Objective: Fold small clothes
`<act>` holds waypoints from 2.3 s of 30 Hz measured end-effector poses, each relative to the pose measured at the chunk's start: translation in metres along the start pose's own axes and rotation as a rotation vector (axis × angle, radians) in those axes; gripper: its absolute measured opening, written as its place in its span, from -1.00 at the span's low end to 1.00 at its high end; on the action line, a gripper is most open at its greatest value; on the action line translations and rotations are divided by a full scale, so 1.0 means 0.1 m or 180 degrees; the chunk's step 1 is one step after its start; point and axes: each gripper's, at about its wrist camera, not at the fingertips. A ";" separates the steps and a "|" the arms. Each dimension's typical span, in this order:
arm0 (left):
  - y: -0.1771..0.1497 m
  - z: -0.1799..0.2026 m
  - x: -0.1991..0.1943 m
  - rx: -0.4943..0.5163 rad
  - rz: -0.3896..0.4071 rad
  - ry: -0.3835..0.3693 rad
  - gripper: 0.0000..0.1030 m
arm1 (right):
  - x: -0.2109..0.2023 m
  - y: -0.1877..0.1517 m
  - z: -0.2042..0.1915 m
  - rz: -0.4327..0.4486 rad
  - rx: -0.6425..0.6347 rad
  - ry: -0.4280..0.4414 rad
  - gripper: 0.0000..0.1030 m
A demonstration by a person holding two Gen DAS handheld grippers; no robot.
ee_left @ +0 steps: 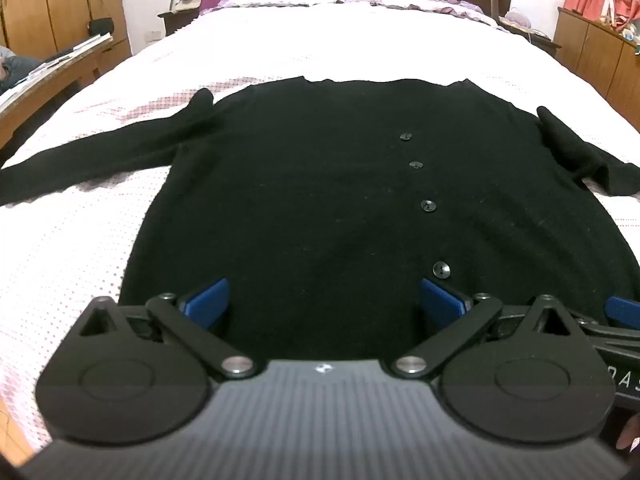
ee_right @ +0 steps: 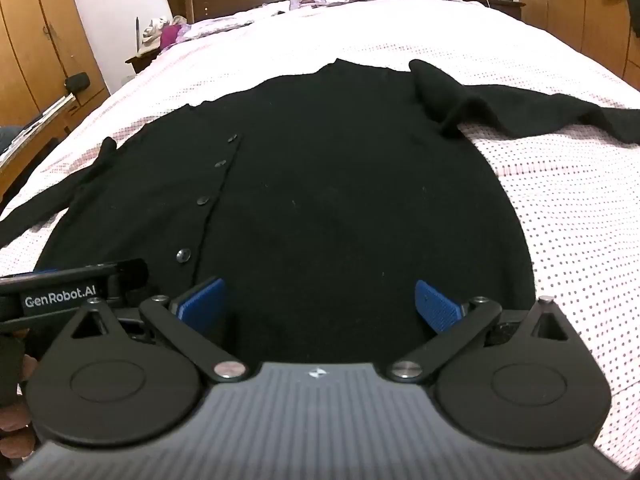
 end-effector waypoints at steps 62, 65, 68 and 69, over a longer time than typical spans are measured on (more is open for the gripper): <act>-0.05 0.05 0.10 0.0038 -0.0062 -0.0011 1.00 | 0.02 -0.02 -0.01 -0.0010 -0.0009 0.0009 1.00; -0.05 0.05 0.10 0.0037 -0.0064 -0.0012 1.00 | 0.02 -0.02 -0.01 -0.0010 -0.0009 0.0010 1.00; -0.05 0.05 0.10 0.0038 -0.0063 -0.0012 1.00 | 0.02 -0.02 -0.01 -0.0011 -0.0009 0.0012 1.00; -0.05 0.05 0.10 0.0040 -0.0065 -0.0012 1.00 | 0.02 -0.02 -0.01 -0.0010 -0.0007 0.0010 1.00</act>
Point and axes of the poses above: each gripper's, at about its wrist camera, not at the fingertips, and x roughly the way its jaws point, z to its right, y to its top, and after that the axes turned 1 degree about z, right-handed
